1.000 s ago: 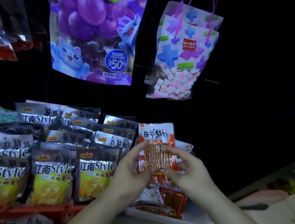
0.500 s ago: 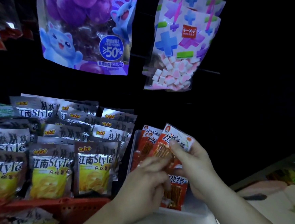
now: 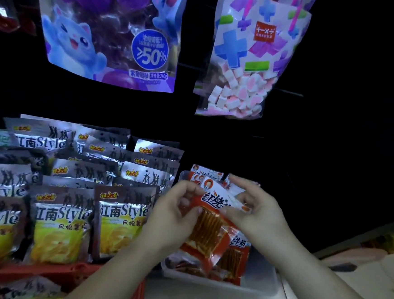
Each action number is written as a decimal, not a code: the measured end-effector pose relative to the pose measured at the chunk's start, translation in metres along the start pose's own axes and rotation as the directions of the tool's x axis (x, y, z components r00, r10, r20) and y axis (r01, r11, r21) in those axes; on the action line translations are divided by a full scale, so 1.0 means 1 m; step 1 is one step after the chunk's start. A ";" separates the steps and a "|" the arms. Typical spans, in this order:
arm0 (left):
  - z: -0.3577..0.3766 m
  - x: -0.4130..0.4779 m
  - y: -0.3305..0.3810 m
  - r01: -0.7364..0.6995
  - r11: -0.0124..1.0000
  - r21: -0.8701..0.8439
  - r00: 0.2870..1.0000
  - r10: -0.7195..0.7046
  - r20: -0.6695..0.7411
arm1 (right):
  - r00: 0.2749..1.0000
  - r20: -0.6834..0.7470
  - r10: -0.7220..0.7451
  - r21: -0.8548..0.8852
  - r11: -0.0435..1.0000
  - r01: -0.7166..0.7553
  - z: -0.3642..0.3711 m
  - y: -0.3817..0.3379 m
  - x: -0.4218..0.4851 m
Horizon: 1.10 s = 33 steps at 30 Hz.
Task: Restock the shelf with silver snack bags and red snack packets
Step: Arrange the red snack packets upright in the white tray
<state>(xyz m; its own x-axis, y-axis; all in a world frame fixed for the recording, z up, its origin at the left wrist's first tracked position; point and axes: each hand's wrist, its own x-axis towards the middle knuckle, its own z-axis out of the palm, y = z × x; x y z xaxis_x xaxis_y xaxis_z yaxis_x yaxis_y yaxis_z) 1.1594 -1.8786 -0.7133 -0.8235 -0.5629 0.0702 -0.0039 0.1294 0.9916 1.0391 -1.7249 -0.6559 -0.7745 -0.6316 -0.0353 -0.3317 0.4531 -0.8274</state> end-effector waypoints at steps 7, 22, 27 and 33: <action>-0.009 0.029 -0.029 0.069 0.995 0.065 0.987 -0.059 -0.151 | 0.990 -0.033 -0.139 -0.306 0.944 0.122 0.021 0.007 0.042; -0.006 0.043 -0.063 0.132 0.946 0.297 0.990 -0.143 0.015 | 0.991 0.101 0.091 -0.312 0.948 -0.056 0.049 0.072 0.095; -0.003 0.054 -0.074 0.140 0.933 0.331 0.989 -0.148 -0.001 | 1.000 -0.017 0.020 -0.596 0.803 -0.026 0.064 0.093 0.133; 0.002 0.057 -0.093 0.165 0.942 0.292 0.986 -0.162 -0.035 | 0.993 -0.076 -0.092 -0.757 0.654 0.003 0.081 0.116 0.155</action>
<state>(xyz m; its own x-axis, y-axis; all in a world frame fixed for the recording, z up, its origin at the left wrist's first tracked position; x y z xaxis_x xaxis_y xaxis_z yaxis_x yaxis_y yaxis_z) 1.1115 -1.9207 -0.8020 -0.7919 -0.6043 -0.0880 -0.3057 0.2675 0.9138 0.9241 -1.8207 -0.8029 -0.7793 -0.6210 0.0832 -0.6265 0.7706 -0.1168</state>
